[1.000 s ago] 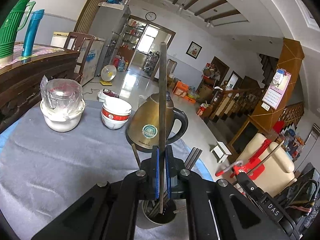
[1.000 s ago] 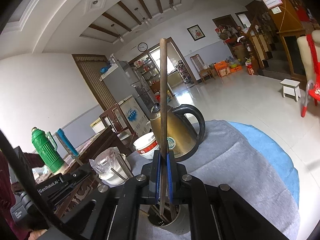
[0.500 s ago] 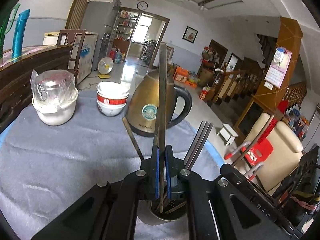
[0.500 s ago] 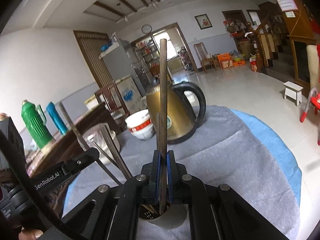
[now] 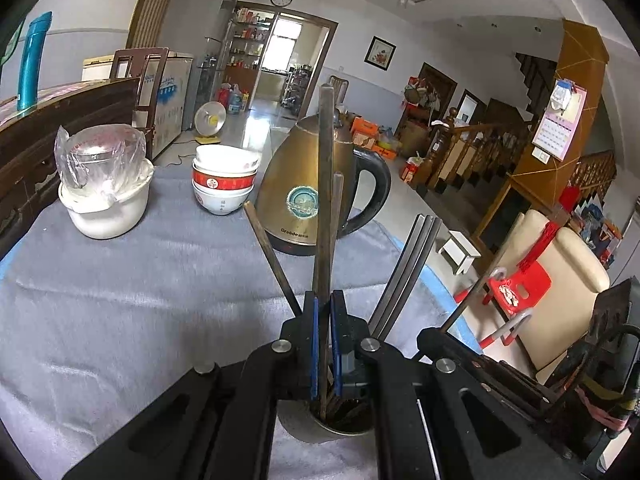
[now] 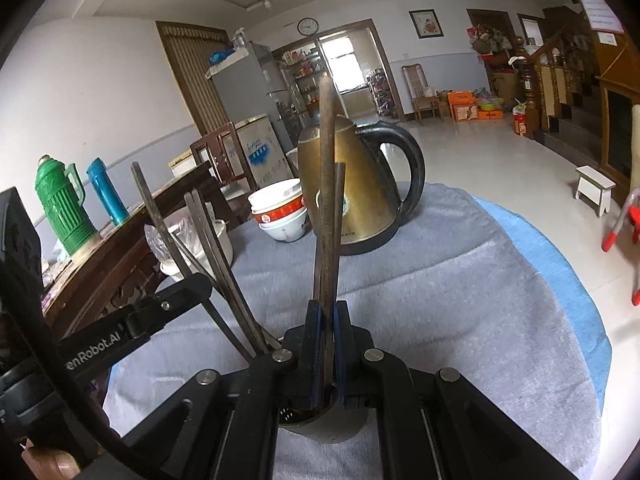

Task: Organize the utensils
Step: 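Lower both chopsticks into the holder cup and open both tools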

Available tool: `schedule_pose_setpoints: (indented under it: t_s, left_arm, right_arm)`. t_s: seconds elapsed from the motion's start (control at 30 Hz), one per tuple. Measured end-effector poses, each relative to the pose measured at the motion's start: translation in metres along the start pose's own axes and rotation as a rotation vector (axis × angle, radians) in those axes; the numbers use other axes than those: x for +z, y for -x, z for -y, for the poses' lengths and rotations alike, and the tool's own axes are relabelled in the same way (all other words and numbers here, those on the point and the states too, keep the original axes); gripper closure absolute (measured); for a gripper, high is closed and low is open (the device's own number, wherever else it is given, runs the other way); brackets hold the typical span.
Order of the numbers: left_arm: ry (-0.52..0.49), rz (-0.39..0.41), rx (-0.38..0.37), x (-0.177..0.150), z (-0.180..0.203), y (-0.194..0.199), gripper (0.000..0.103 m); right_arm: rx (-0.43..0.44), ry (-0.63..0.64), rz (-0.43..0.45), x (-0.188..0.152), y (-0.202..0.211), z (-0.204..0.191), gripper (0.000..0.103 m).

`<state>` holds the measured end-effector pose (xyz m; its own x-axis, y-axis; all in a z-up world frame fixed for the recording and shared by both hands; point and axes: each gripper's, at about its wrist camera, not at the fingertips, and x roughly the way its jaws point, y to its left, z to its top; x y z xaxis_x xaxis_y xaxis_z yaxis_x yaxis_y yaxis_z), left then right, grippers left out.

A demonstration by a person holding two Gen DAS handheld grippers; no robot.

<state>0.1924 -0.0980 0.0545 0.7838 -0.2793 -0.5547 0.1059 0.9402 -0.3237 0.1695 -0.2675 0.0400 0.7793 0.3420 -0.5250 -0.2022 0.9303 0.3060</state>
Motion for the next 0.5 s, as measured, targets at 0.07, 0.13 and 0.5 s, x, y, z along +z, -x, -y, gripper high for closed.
schedule_pose_setpoints:
  t_s: [0.07, 0.13, 0.5]
  left_arm:
    - [-0.003, -0.009, -0.001, -0.0012, 0.0001, -0.0009, 0.097]
    - [-0.008, -0.014, 0.002, -0.0010, 0.0004, -0.0023, 0.097]
    - [-0.020, -0.032, 0.005, -0.0036, 0.0025, -0.0022, 0.097]
  right_arm:
    - [0.001, -0.005, -0.011, -0.0007, -0.0021, 0.0012, 0.096]
    - [-0.003, -0.005, -0.022, -0.0017, -0.0039, 0.0012, 0.096]
    - [-0.006, 0.000, -0.039, -0.0036, -0.0080, 0.0009, 0.096]
